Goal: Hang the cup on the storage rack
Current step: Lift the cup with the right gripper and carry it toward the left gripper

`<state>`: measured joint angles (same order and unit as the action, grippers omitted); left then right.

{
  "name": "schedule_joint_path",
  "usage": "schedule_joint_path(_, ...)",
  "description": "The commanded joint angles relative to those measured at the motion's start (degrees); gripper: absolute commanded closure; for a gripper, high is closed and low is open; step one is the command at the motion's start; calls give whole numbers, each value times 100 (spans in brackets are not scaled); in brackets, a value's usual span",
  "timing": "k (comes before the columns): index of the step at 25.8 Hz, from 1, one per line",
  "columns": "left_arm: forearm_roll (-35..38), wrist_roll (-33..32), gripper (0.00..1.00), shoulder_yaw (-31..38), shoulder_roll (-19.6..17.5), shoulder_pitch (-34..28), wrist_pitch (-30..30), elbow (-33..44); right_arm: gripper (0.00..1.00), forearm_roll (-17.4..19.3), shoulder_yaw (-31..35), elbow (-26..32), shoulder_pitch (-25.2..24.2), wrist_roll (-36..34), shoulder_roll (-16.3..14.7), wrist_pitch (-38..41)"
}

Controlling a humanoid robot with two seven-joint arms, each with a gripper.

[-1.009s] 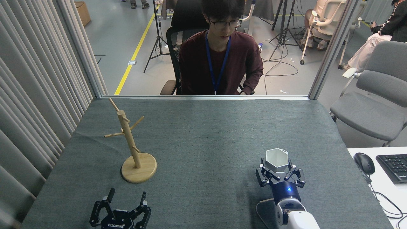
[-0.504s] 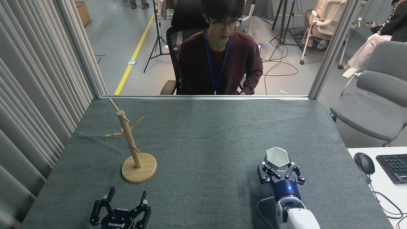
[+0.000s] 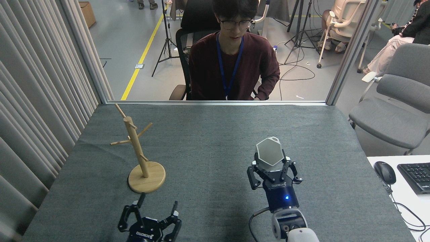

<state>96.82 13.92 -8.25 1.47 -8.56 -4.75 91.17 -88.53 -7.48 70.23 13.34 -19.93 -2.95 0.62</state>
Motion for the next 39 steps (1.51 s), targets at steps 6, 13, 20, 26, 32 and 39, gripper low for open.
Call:
schedule_joint_path(6,1638,-29,0,-739,319,276,325,-846,34,-718,-930,1063,-904,15,743,-36)
schedule_joint_path(13,1603,-30,0,-792,328,329,343,-785,34,-1122,-1809,1106,-1106,7,892,-449)
schedule_joint_path(20,1410,-30,0,-792,354,452,317,-793,34,-1166,-2029,1045,-1176,7,883,-440)
schedule_joint_path(26,970,-30,0,-792,363,672,264,-811,34,-1237,-2090,1045,-1343,-11,848,-423)
schedule_joint_path(32,838,-21,0,-783,381,689,-17,-627,34,-1237,-2222,1019,-1369,-46,848,-423)
schedule_joint_path(39,768,6,46,-783,310,760,-52,-609,34,-1237,-2231,1019,-1369,-37,866,-423)
